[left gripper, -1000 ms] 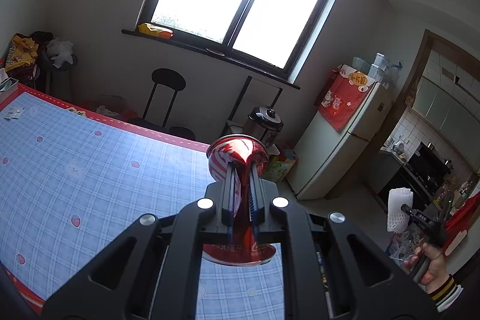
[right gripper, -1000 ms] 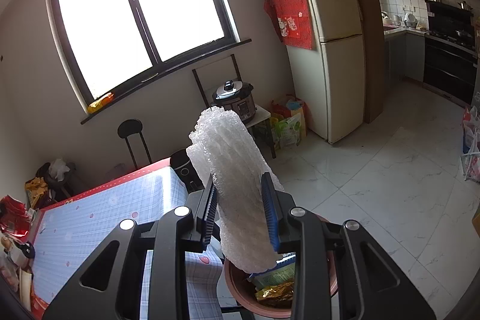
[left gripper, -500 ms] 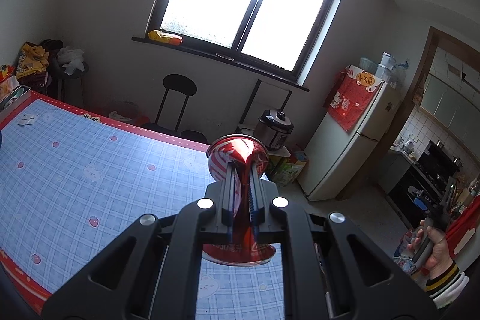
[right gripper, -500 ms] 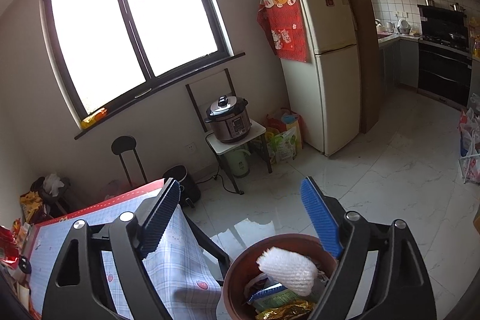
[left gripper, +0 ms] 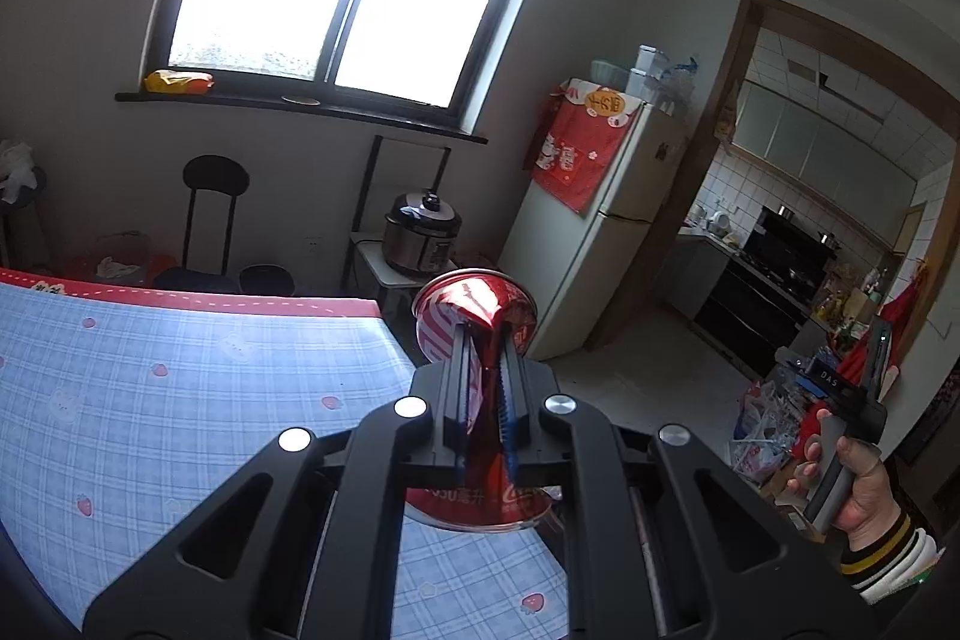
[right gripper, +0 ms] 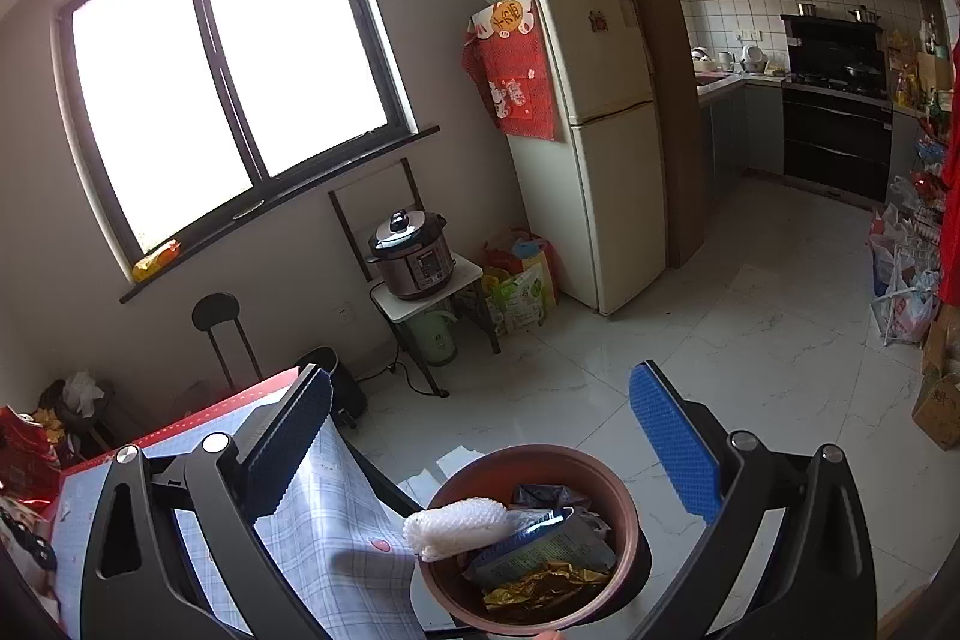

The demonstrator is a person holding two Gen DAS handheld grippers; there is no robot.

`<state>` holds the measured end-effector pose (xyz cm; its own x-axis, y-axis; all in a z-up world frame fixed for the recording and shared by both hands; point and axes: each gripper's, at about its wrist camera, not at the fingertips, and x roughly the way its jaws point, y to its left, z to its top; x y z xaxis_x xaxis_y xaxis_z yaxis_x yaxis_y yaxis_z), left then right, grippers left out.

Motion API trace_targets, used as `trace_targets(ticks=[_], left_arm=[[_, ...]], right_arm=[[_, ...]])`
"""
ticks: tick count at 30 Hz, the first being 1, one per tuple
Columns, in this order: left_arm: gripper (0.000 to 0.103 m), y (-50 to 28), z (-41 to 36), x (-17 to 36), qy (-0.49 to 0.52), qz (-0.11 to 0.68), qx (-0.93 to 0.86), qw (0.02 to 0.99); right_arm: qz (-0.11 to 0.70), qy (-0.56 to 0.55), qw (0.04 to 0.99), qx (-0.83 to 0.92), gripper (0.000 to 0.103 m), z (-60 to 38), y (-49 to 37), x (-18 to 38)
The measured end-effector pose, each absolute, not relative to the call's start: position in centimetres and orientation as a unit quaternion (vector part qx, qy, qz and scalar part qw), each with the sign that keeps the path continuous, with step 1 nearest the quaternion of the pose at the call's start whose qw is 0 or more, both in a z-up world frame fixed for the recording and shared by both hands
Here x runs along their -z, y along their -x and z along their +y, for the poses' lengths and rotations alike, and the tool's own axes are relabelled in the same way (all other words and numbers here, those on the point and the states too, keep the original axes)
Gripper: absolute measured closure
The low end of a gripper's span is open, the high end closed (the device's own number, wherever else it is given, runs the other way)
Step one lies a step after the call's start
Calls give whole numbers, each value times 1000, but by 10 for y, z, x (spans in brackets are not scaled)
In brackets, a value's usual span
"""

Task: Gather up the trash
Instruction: 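Release the foam net into the bucket with the right gripper while the left tool carries the can, then lower the red can over the bucket and open the left gripper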

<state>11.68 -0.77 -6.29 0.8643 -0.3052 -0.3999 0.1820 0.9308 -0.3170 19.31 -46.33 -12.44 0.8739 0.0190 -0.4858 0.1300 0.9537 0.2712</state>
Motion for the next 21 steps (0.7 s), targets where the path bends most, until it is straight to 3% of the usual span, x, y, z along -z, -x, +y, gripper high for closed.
trace_targets(ticks=[18,20,21], left_arm=[[90,-226,-258,107,85,281,351,889],[77,-238,-280,111,80,296,369,878],[47,-242,-287,113,81,299,367,877]], right_arm=[[266,-148,944,127,5,-577,-129,139],[269,-154,941,135,5,-590,-125,143],[270,-156,940,138,5,-595,-124,145]])
